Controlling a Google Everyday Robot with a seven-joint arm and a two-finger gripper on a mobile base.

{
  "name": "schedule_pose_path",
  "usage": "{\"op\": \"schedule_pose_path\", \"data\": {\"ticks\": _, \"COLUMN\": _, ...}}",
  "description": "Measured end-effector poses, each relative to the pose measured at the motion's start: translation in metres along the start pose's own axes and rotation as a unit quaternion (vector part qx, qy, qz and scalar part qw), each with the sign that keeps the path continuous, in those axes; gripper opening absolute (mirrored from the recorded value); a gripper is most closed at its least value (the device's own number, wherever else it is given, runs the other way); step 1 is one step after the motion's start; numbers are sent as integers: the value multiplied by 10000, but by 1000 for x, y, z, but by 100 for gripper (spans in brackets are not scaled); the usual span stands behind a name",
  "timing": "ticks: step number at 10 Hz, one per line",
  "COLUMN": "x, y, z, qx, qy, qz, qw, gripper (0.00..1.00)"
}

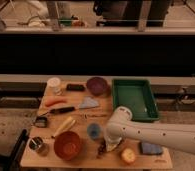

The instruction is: Place grapes in tray

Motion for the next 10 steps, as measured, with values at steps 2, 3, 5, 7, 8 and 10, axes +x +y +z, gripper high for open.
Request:
{"op": "schedule_pose_path", "data": {"ticks": 2, "x": 3, "y": 1, "z": -1, "qx": -12, "qy": 15, "qz": -42, "qw": 10000, "gripper": 4}}
{"op": "schedule_pose_path", "data": {"ticks": 3, "x": 4, "y": 1, "z": -1, "qx": -14, "qy": 19, "qz": -41, "qw": 10000, "gripper": 1}}
{"op": "schedule_pose_path", "data": {"ticks": 5, "x": 4, "y": 3, "z": -13, "qx": 54, "qy": 53, "qz": -146, "qw": 9999, "gripper": 1}}
{"op": "schedule_pose_path", "data": {"ticks": 7, "x": -2, "y": 3, "z": -42, "qx": 156, "qy": 67, "qz": -291, "qw": 9994, "gripper": 1}}
{"op": "schedule_pose_path", "data": {"ticks": 8, "x": -5, "y": 3, "z": -71, "qx": 266, "qy": 137, "qz": -370, "qw": 9989, "gripper": 1}}
{"op": "schedule_pose_path", "data": {"ticks": 10, "x": -11, "y": 3, "z": -135, "qx": 635, "qy": 423, "qz": -509, "qw": 9958, "gripper": 1}}
